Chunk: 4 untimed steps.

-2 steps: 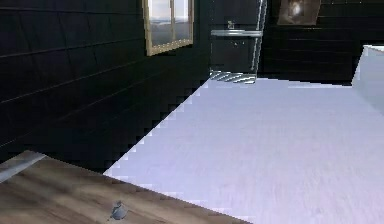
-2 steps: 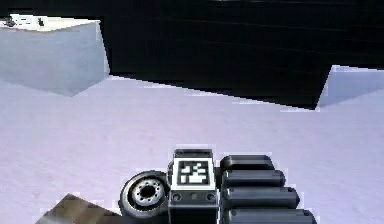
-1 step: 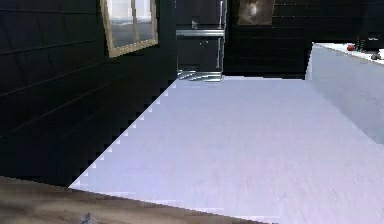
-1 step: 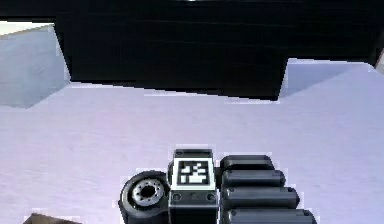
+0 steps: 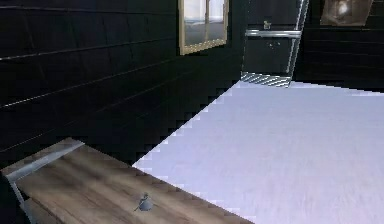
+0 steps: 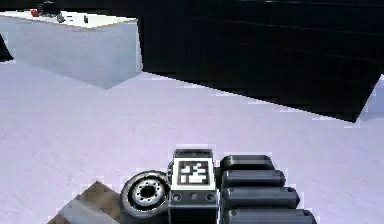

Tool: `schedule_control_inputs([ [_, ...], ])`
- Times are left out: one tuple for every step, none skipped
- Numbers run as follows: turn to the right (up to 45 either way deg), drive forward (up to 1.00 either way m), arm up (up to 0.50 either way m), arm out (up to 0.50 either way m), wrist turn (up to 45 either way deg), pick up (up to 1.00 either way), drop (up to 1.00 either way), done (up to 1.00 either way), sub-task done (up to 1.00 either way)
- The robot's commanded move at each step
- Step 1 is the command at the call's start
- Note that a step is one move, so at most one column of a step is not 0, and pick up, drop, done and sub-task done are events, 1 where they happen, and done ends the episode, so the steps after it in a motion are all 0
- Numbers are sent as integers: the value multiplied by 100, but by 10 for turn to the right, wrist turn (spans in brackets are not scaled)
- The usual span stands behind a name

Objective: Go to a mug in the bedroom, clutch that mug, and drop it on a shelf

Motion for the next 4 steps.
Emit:
schedule_control_inputs([
  [-450, 0, 0, 0, 0, 0, 0, 0, 0],
  [-90, 0, 0, 0, 0, 0, 0, 0, 0],
  [0, 20, 0, 0, 0, 0, 0, 0, 0],
  [450, 0, 0, 0, 0, 0, 0, 0, 0],
])
